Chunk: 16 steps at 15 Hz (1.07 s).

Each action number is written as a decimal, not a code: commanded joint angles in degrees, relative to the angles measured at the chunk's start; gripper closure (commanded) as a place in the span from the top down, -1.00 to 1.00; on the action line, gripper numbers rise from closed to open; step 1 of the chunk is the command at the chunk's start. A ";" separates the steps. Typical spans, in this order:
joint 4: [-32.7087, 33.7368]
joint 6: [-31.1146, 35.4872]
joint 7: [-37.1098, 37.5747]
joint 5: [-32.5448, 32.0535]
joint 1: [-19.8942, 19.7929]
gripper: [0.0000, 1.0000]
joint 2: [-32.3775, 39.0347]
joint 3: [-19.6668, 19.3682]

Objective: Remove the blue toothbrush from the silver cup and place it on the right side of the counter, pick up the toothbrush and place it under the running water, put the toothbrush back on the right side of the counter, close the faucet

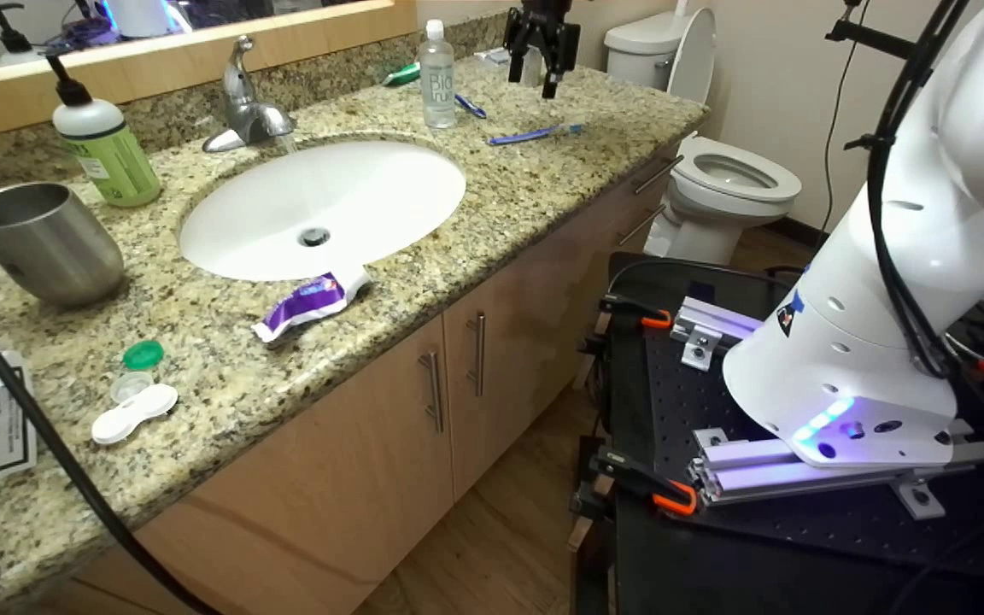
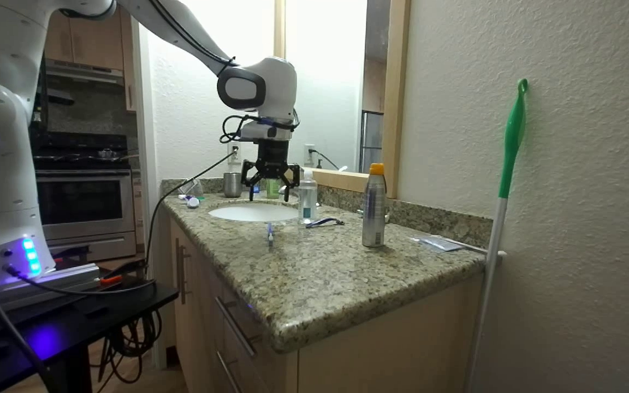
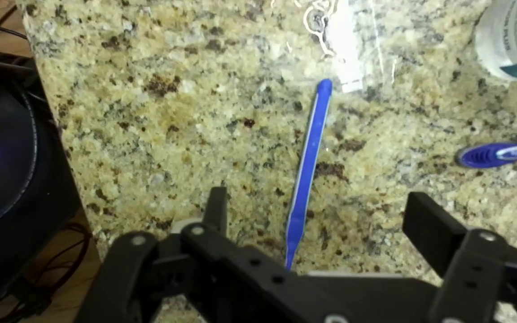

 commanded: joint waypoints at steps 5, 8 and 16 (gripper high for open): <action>0.08 7.72 6.27 0.11 4.23 1.00 5.02 3.22; 0.53 8.18 8.44 -0.24 4.98 1.00 7.04 3.11; 0.61 7.48 9.45 -0.55 4.61 1.00 8.31 2.83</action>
